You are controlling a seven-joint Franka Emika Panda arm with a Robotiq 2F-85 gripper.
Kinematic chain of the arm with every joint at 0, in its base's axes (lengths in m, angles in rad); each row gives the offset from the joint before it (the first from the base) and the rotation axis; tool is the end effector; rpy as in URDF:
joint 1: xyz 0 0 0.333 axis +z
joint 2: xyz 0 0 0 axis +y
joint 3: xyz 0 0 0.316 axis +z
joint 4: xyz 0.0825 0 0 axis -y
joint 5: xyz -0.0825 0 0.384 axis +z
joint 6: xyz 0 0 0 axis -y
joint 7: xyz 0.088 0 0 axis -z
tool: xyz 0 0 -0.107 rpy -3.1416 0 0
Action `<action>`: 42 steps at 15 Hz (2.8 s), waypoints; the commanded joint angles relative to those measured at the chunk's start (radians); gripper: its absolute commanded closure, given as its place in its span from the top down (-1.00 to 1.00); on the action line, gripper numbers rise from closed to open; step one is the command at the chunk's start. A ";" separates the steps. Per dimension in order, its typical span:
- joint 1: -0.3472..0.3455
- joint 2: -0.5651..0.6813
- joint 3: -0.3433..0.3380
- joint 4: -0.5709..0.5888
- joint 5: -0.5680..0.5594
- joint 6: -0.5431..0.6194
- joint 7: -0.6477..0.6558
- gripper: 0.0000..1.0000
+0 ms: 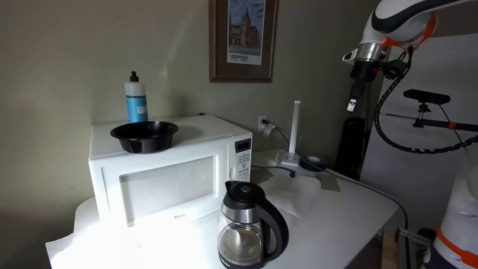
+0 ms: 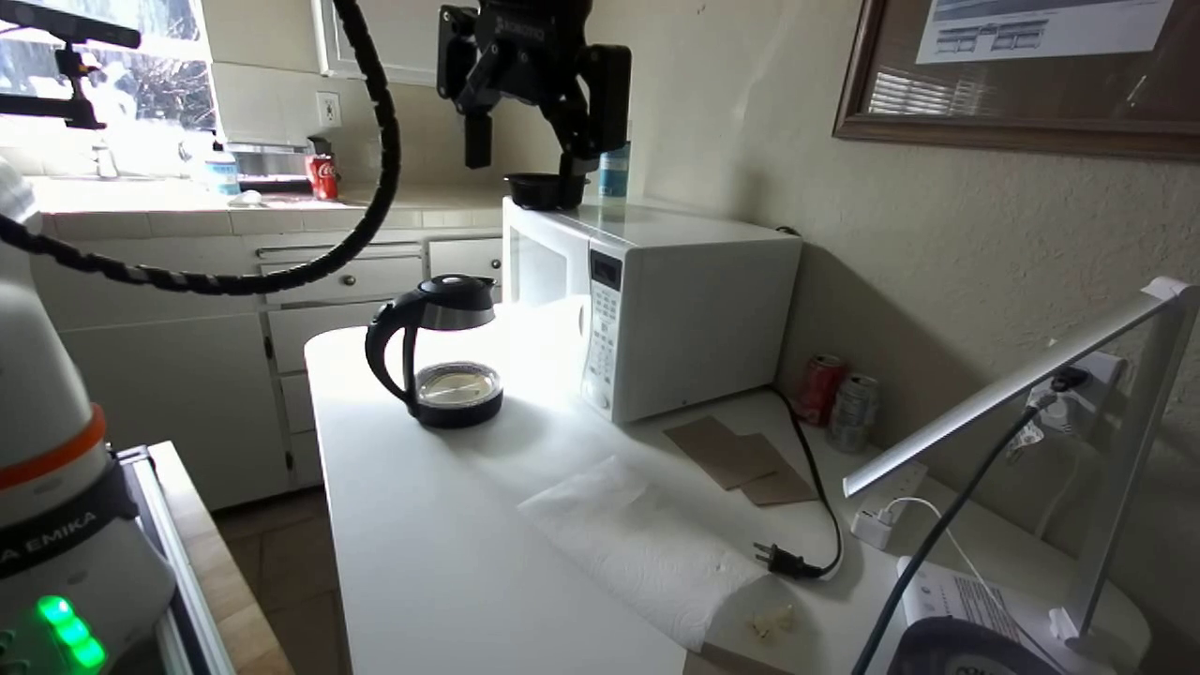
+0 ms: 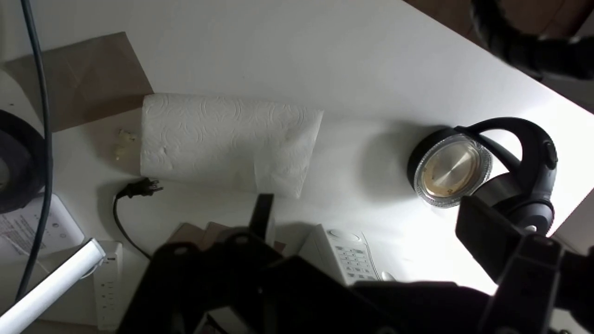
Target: Put the black masking tape on top of the microwave
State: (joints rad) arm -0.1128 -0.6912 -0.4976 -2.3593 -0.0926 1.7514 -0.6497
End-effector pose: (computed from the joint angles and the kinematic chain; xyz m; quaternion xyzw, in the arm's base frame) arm 0.2809 -0.2424 0.5397 -0.9911 -0.0759 -0.0691 0.0847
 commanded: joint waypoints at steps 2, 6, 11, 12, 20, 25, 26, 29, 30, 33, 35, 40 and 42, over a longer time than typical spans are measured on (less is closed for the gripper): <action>-0.022 0.008 0.019 0.002 0.013 -0.001 -0.012 1.00; -0.022 0.008 0.018 0.002 0.013 -0.001 -0.012 1.00; -0.001 0.238 -0.029 0.080 -0.017 0.288 -0.055 1.00; 0.002 0.300 -0.036 0.100 -0.014 0.318 -0.083 1.00; -0.079 0.594 -0.060 0.159 -0.048 0.336 -0.146 1.00; -0.132 0.726 -0.049 0.219 -0.031 0.331 -0.172 1.00; -0.132 0.725 -0.047 0.221 -0.031 0.330 -0.172 1.00; -0.196 0.812 -0.017 0.217 -0.087 0.519 -0.287 1.00; -0.227 0.863 -0.011 0.230 -0.105 0.583 -0.324 1.00; -0.320 1.003 0.015 0.280 -0.128 0.757 -0.432 1.00; -0.389 1.097 0.042 0.344 -0.117 0.805 -0.512 1.00; -0.438 1.119 0.068 0.367 -0.130 0.806 -0.472 1.00; -0.437 1.110 0.072 0.365 -0.128 0.806 -0.473 1.00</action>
State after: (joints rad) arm -0.5245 0.4226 -0.4524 -1.9985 -0.2006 2.5631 -1.1370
